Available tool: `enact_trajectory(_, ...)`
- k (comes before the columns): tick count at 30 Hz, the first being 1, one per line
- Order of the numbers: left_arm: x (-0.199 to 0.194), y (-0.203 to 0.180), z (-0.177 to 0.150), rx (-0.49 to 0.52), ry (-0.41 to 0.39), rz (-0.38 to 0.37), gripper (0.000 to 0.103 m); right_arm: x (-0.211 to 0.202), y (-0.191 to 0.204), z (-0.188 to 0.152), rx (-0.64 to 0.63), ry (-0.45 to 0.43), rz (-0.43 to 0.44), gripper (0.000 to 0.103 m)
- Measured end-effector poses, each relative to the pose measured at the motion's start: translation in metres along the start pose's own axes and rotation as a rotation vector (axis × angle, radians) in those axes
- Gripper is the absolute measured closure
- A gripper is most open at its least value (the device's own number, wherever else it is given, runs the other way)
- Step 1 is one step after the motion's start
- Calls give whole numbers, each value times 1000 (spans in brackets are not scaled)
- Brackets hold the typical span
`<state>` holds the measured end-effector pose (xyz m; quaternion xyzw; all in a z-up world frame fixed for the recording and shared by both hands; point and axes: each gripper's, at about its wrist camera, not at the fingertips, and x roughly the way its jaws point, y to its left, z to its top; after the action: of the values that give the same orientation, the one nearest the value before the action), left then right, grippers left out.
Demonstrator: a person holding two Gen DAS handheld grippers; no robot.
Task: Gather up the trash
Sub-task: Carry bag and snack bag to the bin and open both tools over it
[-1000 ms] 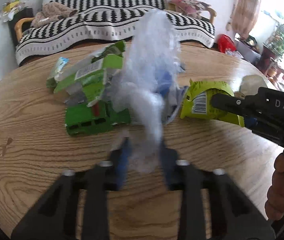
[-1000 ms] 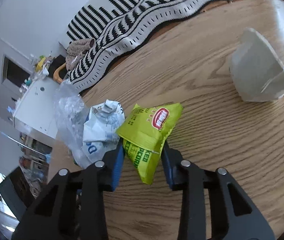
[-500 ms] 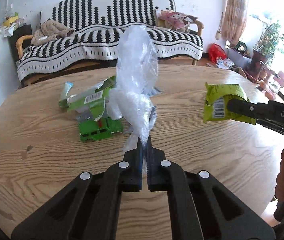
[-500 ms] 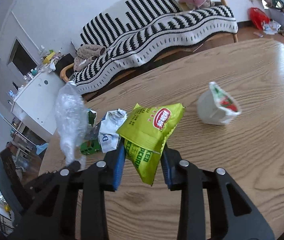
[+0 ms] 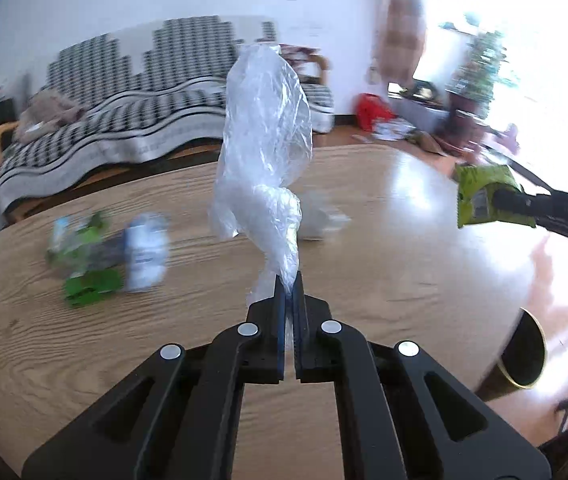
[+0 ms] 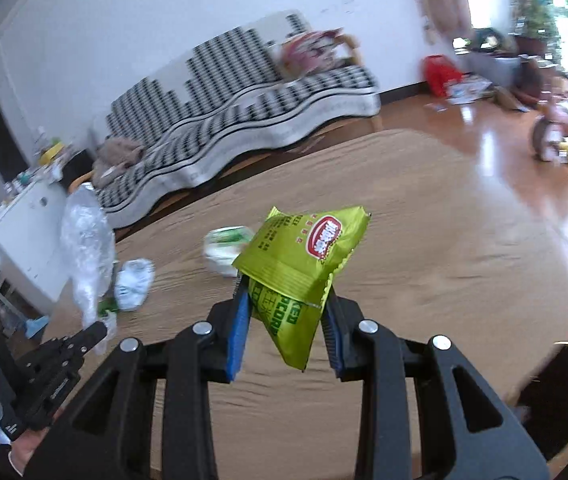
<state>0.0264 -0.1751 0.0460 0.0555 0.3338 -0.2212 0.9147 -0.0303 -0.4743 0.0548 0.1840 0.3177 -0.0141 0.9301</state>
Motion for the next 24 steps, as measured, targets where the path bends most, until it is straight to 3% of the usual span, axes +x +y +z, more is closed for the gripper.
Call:
enact_trajectory(6,8,-112,-4,144,6,-145,101,-71,-103,-11,68,-44,-164,70)
enact_trajectory(10,20,-188,-15,219,36,-247,101,-125,-181,-34,120,-56,-320,70)
enact_trajectory(15,40,-291,-36,278,100,-391,101,-172,-261,-67,207,-47,-450,70)
enact_trajectory(20,57,-368,-65,346,172,-467,101,-189,-315,-95,302,8,-493,70)
enact_trajectory(24,82,-404,-80,354,253,-509,101,-184,-336,-110,340,78,-512,70)
